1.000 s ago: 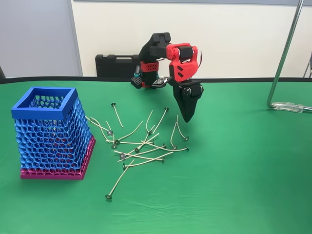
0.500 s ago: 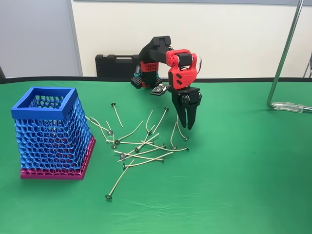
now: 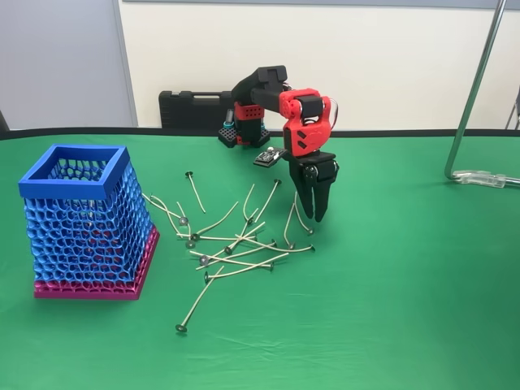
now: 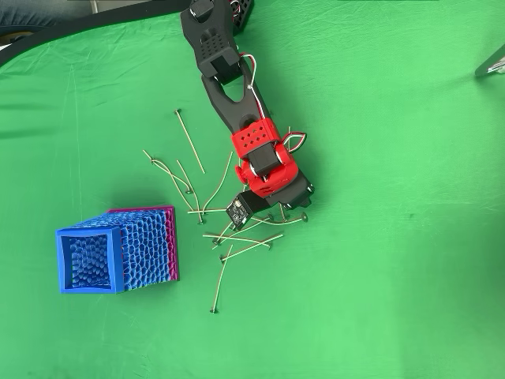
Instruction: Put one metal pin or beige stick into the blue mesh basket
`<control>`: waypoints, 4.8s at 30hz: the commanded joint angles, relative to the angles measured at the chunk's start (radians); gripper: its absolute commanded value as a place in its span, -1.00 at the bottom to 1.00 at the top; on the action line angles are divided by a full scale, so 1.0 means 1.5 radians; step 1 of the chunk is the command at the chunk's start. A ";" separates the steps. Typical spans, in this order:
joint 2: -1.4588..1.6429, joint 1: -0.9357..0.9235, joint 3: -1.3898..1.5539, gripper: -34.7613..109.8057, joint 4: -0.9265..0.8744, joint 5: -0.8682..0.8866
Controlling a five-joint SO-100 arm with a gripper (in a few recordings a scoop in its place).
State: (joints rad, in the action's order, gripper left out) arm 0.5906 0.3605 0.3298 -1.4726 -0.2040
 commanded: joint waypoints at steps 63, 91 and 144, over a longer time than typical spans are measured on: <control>-0.029 -0.013 -0.020 -0.33 0.013 -0.056; -0.064 -0.005 -0.076 -0.36 0.014 -0.162; -0.015 0.018 -0.088 -0.36 0.030 -0.156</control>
State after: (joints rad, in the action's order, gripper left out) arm 0.5016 0.3881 0.2270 -1.4327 -0.4602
